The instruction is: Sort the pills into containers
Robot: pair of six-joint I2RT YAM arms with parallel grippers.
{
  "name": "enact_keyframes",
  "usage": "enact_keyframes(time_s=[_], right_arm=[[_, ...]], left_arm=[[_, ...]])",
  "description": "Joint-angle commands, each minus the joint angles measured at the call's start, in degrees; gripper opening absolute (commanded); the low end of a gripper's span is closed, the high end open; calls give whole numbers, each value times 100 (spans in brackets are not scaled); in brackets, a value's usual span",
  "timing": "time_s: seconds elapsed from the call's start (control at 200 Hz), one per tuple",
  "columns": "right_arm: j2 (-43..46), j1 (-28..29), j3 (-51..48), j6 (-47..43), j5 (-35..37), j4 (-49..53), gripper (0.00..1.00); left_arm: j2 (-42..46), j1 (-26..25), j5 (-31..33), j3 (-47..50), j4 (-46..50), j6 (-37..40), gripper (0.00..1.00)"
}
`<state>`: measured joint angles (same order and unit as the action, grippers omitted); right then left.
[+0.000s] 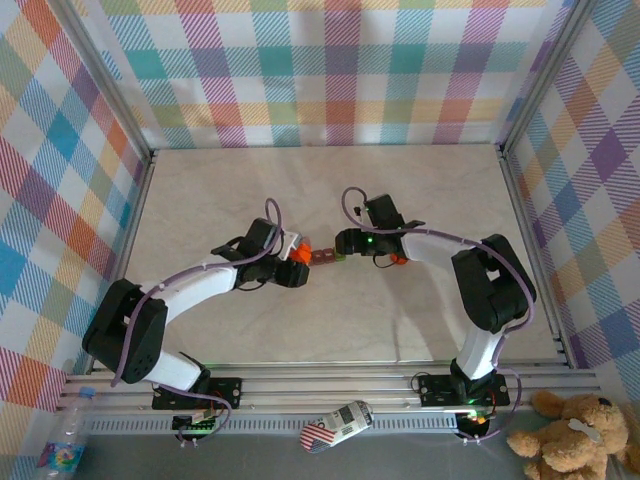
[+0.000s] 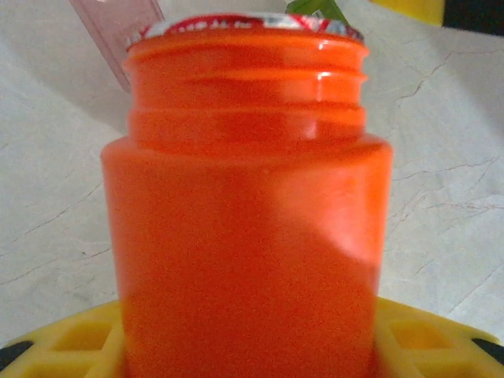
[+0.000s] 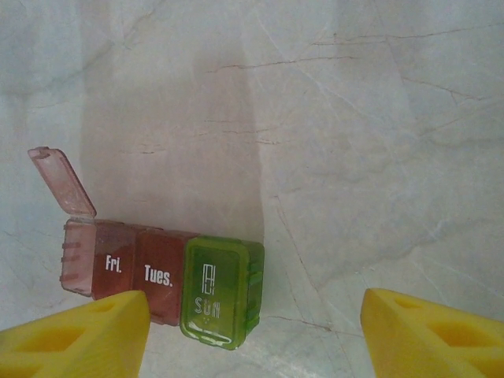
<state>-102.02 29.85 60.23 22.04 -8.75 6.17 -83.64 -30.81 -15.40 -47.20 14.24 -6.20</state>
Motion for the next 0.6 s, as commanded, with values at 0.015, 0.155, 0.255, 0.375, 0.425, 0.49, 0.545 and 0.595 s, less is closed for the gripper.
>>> enact_keyframes(time_s=[0.015, 0.155, 0.255, 0.375, 0.425, 0.49, 0.545, 0.595], right_arm=[[-168, 124, 336, -241, 169, 239, 71], [-313, 214, 547, -367, 317, 392, 71], [-410, 253, 642, -418, 404, 441, 71], [-522, 285, 709, -437, 453, 490, 71], [-545, 301, 719, -451, 453, 501, 71], [-567, 318, 712, -476, 478, 522, 71], [-575, 329, 702, -482, 502, 524, 71], [-574, 338, 692, -495, 511, 531, 71]], left_arm=[[73, 125, -272, -151, 120, 136, 0], [114, 231, -440, -136, 333, 189, 0], [120, 303, -532, -142, 386, 229, 0], [19, 352, -656, -209, 456, 213, 0], [-33, 347, -694, -232, 474, 202, 0], [-100, 347, -742, -263, 525, 201, 0], [-135, 350, -778, -281, 560, 204, 0], [-151, 350, -782, -297, 580, 196, 0]])
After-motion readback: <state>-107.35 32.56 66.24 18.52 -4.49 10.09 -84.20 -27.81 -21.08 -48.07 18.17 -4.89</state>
